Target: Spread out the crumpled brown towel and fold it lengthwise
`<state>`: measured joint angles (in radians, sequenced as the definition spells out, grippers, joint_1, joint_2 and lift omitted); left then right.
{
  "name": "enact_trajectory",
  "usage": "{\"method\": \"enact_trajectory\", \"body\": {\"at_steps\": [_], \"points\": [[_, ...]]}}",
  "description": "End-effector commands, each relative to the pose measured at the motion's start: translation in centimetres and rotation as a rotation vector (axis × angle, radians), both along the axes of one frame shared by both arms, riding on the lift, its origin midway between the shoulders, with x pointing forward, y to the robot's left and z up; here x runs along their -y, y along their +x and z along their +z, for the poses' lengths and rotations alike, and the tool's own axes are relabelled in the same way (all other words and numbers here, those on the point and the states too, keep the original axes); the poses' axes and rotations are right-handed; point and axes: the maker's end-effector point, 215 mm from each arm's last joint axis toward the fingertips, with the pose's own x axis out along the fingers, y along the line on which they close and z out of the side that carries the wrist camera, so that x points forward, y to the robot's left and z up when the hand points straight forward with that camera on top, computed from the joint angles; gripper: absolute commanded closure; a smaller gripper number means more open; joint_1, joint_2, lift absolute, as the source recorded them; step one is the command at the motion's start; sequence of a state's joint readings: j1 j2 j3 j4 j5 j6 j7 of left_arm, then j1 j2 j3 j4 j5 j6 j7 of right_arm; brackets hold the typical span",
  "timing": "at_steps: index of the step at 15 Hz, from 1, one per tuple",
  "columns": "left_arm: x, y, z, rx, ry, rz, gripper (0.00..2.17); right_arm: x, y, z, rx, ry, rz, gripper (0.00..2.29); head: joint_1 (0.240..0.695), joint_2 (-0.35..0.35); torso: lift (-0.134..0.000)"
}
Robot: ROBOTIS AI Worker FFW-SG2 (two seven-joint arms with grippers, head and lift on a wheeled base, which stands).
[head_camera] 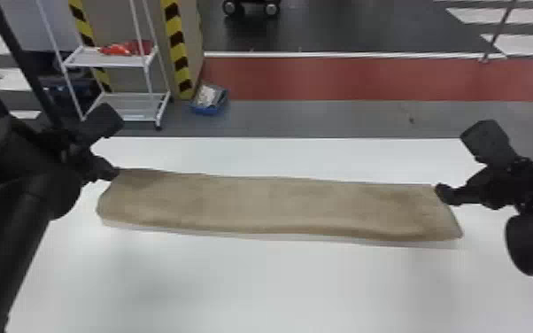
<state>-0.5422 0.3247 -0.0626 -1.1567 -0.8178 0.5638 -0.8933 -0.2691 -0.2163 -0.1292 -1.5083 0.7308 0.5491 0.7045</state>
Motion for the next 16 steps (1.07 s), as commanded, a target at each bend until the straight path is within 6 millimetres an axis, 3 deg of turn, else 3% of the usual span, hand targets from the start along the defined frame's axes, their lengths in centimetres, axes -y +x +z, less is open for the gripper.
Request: {"method": "enact_trajectory", "body": {"at_steps": [1, 5, 10, 12, 16], "points": [[0.7, 0.3, -0.1, 0.007, 0.008, -0.009, 2.15, 0.2, -0.5, -0.7, -0.008, 0.002, 0.0, 0.1, 0.695, 0.009, -0.123], [1.1, 0.9, 0.5, 0.028, 0.003, -0.005, 2.15, 0.6, -0.9, -1.0, -0.016, 0.016, -0.008, 0.1, 0.695, -0.001, -0.123], [0.2, 1.1, 1.6, 0.047, -0.024, 0.018, 2.15, 1.3, -0.9, -0.7, -0.014, 0.017, -0.02, 0.1, 0.695, -0.006, -0.123], [-0.3, 1.8, 2.9, 0.076, -0.059, 0.039, 2.15, 1.4, -1.0, -0.9, -0.017, 0.018, -0.021, 0.1, 0.695, -0.005, -0.123], [0.7, 1.8, 1.4, 0.054, -0.006, 0.019, 2.15, 1.0, -0.9, -1.0, -0.021, 0.022, -0.017, 0.1, 0.695, -0.001, -0.123]]}}
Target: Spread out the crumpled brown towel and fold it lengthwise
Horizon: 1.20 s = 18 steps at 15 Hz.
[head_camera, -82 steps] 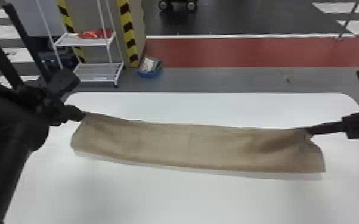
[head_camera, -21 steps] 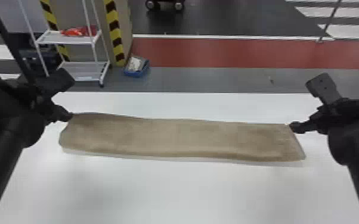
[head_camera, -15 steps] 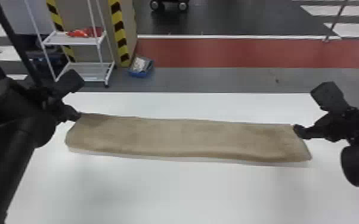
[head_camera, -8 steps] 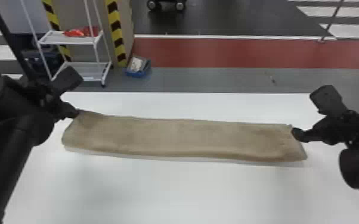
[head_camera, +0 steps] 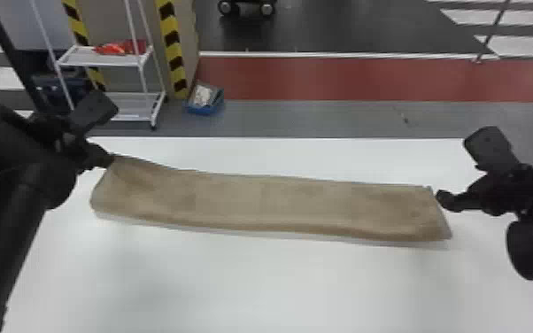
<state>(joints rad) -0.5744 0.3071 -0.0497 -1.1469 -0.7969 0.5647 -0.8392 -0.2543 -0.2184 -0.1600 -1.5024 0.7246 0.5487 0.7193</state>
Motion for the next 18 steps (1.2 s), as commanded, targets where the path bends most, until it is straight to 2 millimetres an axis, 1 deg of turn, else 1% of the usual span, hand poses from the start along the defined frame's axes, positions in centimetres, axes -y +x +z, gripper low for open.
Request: {"method": "enact_trajectory", "body": {"at_steps": [1, 3, 4, 5, 6, 7, 8, 9, 11, 14, 15, 18], "points": [[0.7, -0.1, -1.2, -0.019, 0.028, -0.012, 2.15, -0.3, 0.1, 0.0, 0.0, 0.0, 0.004, 0.1, 0.695, -0.004, -0.123], [1.1, 0.2, -1.4, -0.001, 0.037, -0.007, 2.14, -0.6, 0.1, -0.2, -0.004, 0.003, 0.008, 0.1, 0.695, -0.005, -0.123], [1.0, 0.2, -1.5, 0.011, 0.04, 0.002, 2.04, -0.5, 0.0, -0.4, -0.008, 0.002, 0.007, 0.1, 0.695, -0.006, -0.123], [0.9, 0.0, -1.9, 0.021, 0.032, 0.011, 1.75, -0.4, 0.0, -0.5, -0.008, 0.002, 0.006, 0.1, 0.695, -0.006, -0.123], [1.3, 0.0, -1.7, 0.047, 0.015, 0.011, 1.09, -0.4, 0.0, -0.5, -0.01, 0.005, 0.005, 0.1, 0.695, -0.006, -0.123], [1.4, 0.0, -1.5, 0.071, 0.005, 0.015, 0.35, -0.3, -0.1, -0.7, -0.013, 0.006, 0.004, 0.1, 0.695, -0.007, -0.123], [1.6, -0.1, -1.9, 0.073, 0.009, 0.015, 0.0, -0.3, -0.3, -1.0, -0.016, 0.009, 0.003, 0.1, 0.695, -0.008, -0.123], [1.2, 0.0, -2.0, 0.092, 0.034, 0.026, 0.0, -0.3, -0.4, -1.1, -0.019, 0.01, 0.004, 0.1, 0.695, -0.01, -0.123], [0.0, 0.4, -1.3, 0.138, 0.108, 0.053, 0.0, 0.1, -0.9, -1.5, -0.025, 0.012, -0.001, 0.1, 0.695, -0.011, -0.123], [-1.7, 0.2, -1.0, 0.153, 0.14, 0.081, 0.0, 0.3, -1.2, -1.9, -0.029, 0.012, -0.003, 0.1, 0.695, -0.002, -0.123], [-2.0, -0.2, -0.5, 0.145, 0.137, 0.079, 0.0, 0.4, -1.2, -1.9, -0.029, 0.012, -0.004, 0.1, 0.695, 0.001, -0.123], [-3.8, -3.1, -1.5, 0.087, 0.136, 0.088, 0.0, 0.5, -1.3, -1.9, -0.031, 0.018, -0.007, 0.1, 0.695, 0.01, -0.123]]}}
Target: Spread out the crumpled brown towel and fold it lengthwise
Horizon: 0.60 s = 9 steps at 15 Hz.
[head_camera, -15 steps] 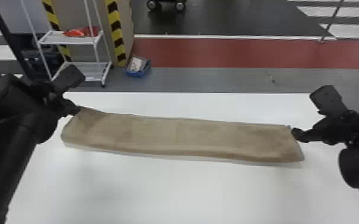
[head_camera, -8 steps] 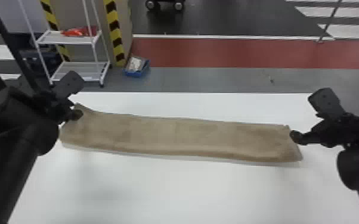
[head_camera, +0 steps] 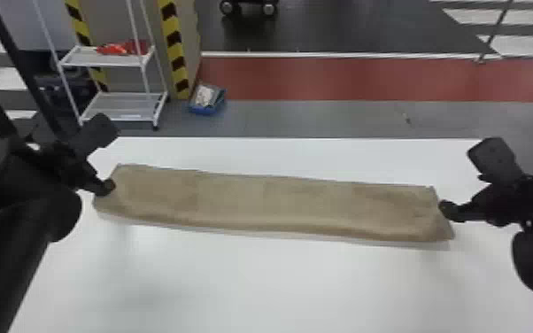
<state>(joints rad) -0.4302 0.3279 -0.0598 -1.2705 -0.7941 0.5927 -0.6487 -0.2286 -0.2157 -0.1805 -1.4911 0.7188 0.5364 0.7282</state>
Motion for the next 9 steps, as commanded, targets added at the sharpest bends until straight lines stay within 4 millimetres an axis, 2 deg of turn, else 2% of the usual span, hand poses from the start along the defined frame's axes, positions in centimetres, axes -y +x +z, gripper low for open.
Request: {"method": "enact_trajectory", "body": {"at_steps": [1, 4, 9], "points": [[-1.4, -1.8, 0.0, -0.011, -0.013, 0.015, 0.0, 0.0, 0.0, -0.1, -0.003, 0.002, 0.0, 0.1, 0.695, 0.014, -0.123], [-2.2, -3.8, -0.1, -0.011, -0.032, 0.011, 0.0, -0.4, 0.2, 0.1, -0.002, 0.003, 0.005, 0.1, 0.695, 0.026, -0.123], [-1.6, -3.5, -0.5, 0.004, -0.038, 0.021, 0.0, -0.5, -0.4, -0.2, -0.012, 0.011, -0.008, 0.1, 0.695, 0.04, -0.123]]}}
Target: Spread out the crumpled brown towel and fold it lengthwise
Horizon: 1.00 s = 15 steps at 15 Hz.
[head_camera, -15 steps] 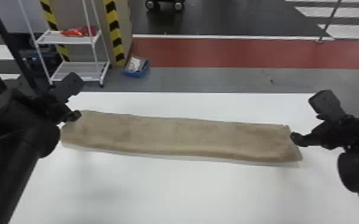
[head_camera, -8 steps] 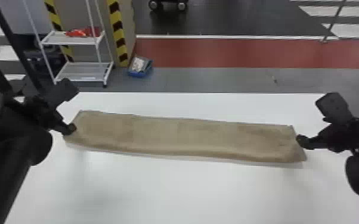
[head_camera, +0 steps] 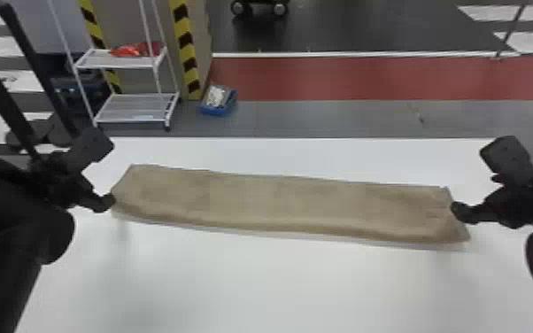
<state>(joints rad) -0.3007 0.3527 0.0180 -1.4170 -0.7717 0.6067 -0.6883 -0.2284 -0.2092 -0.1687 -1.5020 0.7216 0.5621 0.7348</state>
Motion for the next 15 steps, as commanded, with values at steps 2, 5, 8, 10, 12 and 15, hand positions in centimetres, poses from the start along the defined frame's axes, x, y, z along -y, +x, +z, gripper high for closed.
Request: {"method": "enact_trajectory", "body": {"at_steps": [2, 5, 8, 10, 12, 15], "points": [[0.6, 0.4, -0.1, 0.009, -0.001, -0.003, 0.0, 0.7, -0.4, 0.0, -0.001, 0.008, -0.017, 0.1, 0.695, 0.038, -0.123], [0.7, 0.9, -1.1, -0.004, 0.006, 0.001, 0.0, 0.9, -0.8, -0.3, -0.004, 0.01, -0.023, 0.1, 0.695, 0.03, -0.123], [0.1, 1.3, -2.1, -0.019, 0.026, 0.015, 0.0, 0.8, -1.2, -0.4, -0.006, 0.013, -0.029, 0.1, 0.695, 0.027, -0.123], [-0.1, 1.4, -2.1, -0.015, 0.029, 0.019, 0.0, 0.8, -1.2, -0.4, -0.006, 0.013, -0.029, 0.1, 0.695, 0.031, -0.123], [-0.3, 1.4, -2.0, -0.017, 0.032, 0.02, 0.0, 0.7, -1.2, -0.5, -0.008, 0.015, -0.031, 0.1, 0.695, 0.033, -0.123], [-0.6, 1.5, -2.5, -0.033, 0.047, 0.02, 0.0, 0.5, -1.1, -0.4, -0.008, 0.013, -0.029, 0.1, 0.695, 0.036, -0.123]]}}
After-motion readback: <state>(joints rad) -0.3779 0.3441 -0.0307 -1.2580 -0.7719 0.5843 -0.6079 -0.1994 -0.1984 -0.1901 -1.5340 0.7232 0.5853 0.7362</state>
